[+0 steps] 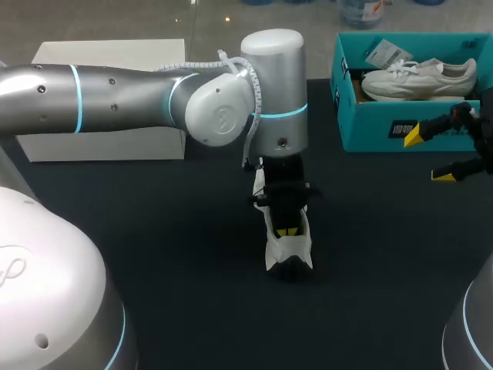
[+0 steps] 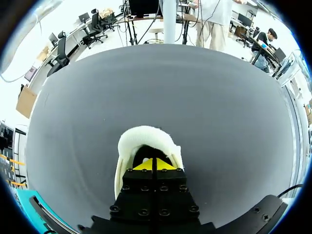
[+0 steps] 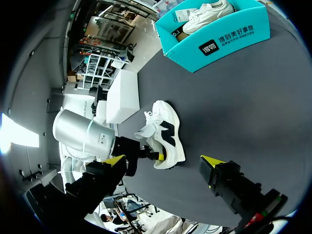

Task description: Take the shoe out of the shoebox, open the shoe tongue, remove and reinsert the insole, then place the shoe into the shoebox

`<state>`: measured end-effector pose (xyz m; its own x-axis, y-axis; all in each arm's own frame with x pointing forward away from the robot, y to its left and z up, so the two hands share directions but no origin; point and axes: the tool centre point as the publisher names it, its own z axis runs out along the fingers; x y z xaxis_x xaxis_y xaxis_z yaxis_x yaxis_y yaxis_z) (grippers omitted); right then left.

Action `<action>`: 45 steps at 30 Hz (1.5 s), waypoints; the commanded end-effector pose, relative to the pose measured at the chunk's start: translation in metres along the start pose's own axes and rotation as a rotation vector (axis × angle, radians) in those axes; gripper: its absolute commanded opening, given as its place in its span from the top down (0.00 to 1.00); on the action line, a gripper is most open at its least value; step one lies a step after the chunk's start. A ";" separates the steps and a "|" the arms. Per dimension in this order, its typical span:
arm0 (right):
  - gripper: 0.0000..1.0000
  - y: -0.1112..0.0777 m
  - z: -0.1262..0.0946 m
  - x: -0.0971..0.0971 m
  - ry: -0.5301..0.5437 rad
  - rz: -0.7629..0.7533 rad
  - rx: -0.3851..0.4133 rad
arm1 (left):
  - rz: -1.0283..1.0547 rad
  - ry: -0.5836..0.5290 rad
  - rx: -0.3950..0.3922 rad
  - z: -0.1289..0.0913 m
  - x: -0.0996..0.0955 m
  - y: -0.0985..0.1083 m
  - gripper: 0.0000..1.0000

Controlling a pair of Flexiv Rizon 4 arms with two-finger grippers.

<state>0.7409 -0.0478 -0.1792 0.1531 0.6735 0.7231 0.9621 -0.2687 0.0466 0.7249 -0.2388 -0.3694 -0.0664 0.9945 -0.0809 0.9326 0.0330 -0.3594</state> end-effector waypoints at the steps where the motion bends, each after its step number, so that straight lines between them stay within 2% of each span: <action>1: 0.00 -0.001 0.000 0.000 -0.004 0.001 -0.001 | 0.018 0.008 0.018 0.002 0.000 -0.004 1.00; 9: 0.00 -0.001 0.000 0.000 -0.004 0.001 -0.001 | 0.023 0.017 0.049 0.017 -0.002 -0.005 1.00; 22: 0.00 -0.001 0.000 0.000 -0.004 0.001 -0.001 | 0.019 0.010 0.042 0.045 -0.005 0.006 1.00; 24: 0.00 -0.001 0.000 0.000 -0.004 0.001 -0.001 | 0.018 0.012 0.039 0.044 -0.004 0.006 1.00; 28: 0.00 -0.001 0.000 0.000 -0.004 0.001 -0.001 | 0.016 0.021 0.020 0.025 -0.001 0.002 1.00; 32: 0.00 -0.001 0.000 0.000 -0.004 0.001 -0.001 | 0.007 -0.002 -0.021 0.004 -0.002 0.002 1.00; 37: 0.00 -0.001 0.000 0.000 -0.004 0.001 -0.001 | 0.019 -0.041 -0.094 -0.012 -0.008 0.005 1.00; 39: 0.00 -0.001 0.000 0.000 -0.004 0.001 -0.001 | 0.040 -0.043 -0.164 -0.015 -0.010 0.010 1.00; 41: 0.00 -0.001 0.000 0.000 -0.004 0.001 -0.001 | 0.042 -0.042 -0.187 -0.017 -0.012 0.012 1.00; 45: 0.00 -0.001 0.000 0.000 -0.004 0.001 -0.001 | 0.033 -0.067 -0.317 -0.018 -0.017 0.023 1.00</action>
<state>0.7409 -0.0478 -0.1792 0.1531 0.6735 0.7231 0.9621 -0.2688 0.0466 0.7594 -0.2540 -0.3603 -0.0299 0.9896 -0.1405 0.9900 0.0100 -0.1404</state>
